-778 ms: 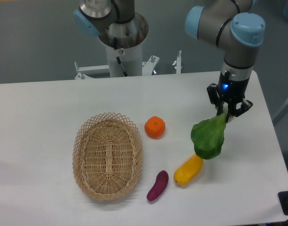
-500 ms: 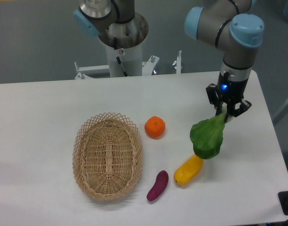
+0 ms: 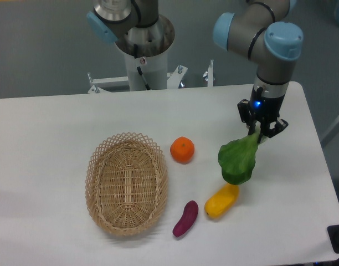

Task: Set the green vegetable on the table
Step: 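Lower the held green bok choy onto the table beside the orange, then open the gripper to release the bok choy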

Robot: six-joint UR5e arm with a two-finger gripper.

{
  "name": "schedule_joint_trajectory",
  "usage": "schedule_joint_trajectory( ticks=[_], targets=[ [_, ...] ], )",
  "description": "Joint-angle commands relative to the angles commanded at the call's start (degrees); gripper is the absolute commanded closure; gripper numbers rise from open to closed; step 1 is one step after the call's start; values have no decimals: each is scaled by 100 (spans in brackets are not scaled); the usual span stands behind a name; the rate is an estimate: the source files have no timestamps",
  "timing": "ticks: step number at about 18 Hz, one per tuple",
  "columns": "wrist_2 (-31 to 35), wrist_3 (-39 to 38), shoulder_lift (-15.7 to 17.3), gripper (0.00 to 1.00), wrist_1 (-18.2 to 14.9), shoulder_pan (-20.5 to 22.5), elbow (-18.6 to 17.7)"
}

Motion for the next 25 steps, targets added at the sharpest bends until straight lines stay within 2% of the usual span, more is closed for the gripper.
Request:
schedule_joint_trajectory(
  ticks=[3, 7, 12, 16, 17, 18, 19, 21, 25],
  targets=[
    [123, 368, -9, 64, 315, 17, -254],
    [114, 1238, 9, 64, 404, 325, -580],
    [114, 1302, -61, 64, 413, 273, -651],
    [106, 1082, -141, 63, 597, 185, -738],
    [106, 1082, -141, 58, 598, 185, -739],
    [106, 1082, -141, 46, 598, 185, -730],
    [97, 1082, -141, 29, 606, 185, -721],
    [97, 1082, -141, 2, 607, 185, -686],
    [114, 1064, -53, 0, 607, 220, -634]
  ],
)
